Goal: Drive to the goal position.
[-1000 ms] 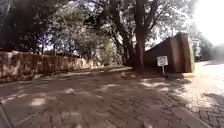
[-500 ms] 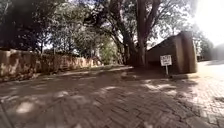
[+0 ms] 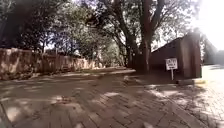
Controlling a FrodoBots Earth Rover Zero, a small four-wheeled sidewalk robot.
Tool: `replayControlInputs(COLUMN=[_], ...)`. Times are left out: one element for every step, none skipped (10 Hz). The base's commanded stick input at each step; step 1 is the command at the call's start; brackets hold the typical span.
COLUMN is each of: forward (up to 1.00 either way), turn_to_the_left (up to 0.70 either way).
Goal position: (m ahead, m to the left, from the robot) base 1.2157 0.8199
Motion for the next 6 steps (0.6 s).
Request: replayControlInputs(forward=[0.70,0.70,0.70,0.70,0.70,0.70], turn_to_the_left=[0.04,0.03,0.02,0.02,0.01,0.00])
